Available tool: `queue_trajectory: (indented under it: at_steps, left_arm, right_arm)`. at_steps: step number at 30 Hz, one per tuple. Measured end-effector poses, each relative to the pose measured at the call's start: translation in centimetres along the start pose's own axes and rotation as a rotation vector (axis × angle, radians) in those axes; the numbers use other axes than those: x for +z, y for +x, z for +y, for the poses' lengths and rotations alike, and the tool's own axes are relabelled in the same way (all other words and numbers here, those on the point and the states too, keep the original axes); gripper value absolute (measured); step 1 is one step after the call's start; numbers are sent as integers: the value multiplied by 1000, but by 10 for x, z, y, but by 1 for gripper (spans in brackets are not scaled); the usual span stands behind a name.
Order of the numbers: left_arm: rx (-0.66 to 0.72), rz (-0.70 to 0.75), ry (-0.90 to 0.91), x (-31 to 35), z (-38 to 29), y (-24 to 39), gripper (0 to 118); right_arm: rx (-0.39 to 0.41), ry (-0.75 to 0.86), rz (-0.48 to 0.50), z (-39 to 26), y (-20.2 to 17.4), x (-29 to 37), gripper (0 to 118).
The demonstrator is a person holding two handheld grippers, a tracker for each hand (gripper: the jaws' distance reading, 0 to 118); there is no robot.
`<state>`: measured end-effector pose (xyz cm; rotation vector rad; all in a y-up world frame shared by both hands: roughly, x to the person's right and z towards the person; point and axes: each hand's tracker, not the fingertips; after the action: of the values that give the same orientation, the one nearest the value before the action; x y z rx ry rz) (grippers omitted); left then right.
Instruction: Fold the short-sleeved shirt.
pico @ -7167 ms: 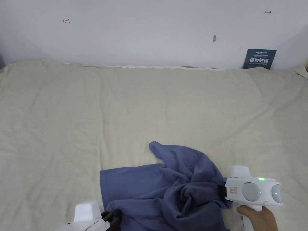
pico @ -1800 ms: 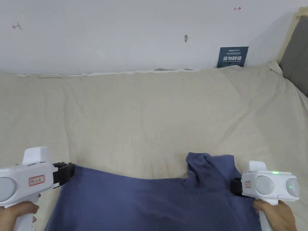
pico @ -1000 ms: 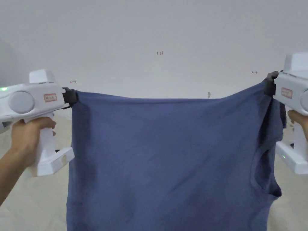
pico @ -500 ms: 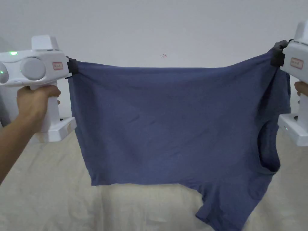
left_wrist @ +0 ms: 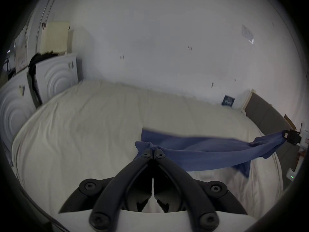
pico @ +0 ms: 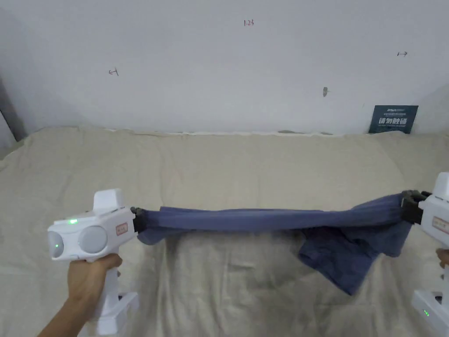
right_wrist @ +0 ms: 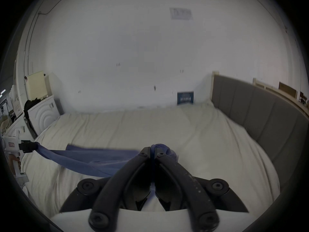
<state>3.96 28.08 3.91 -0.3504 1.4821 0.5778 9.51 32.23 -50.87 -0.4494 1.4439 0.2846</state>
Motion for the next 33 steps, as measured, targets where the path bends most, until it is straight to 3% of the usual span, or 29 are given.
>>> queue_trajectory:
  at_steps: [7, 13, 22, 25, 27, 28, 30, 31, 32, 33]
  left_arm:
    - [4, 18, -110, 72, -115, -39, 0]
    - [-14, 38, -199, 129, -188, -58, 0]
    - [10, 93, -348, 123, -237, -66, 0]
    - [3, 107, -348, 122, -239, -59, 4]
    - [8, 116, -348, 124, -232, -57, 26]
    - [19, 113, -351, 129, -227, -56, 60]
    - [58, 75, -328, 137, -214, -53, 108]
    - [70, 82, -271, 143, -205, -48, 118]
    - [75, 81, -194, 154, -195, -43, 118]
    - [72, 71, -129, 162, -185, -38, 117]
  right_arm:
    - [-17, -117, 50, -107, 5, 93, 5]
    - [-59, -254, 1, -182, 8, 150, 5]
    - [-90, -479, -94, -269, 17, 132, 6]
    - [-117, -484, -94, -277, 17, 129, 7]
    - [-114, -466, -111, -267, 12, 137, 14]
    - [-111, -472, -114, -257, 11, 139, 23]
    - [-100, -404, -104, -238, 5, 152, 55]
    - [-79, -358, -106, -225, -1, 158, 83]
    - [-54, -307, -111, -209, -7, 165, 100]
    - [-40, -253, -111, -197, -12, 173, 108]
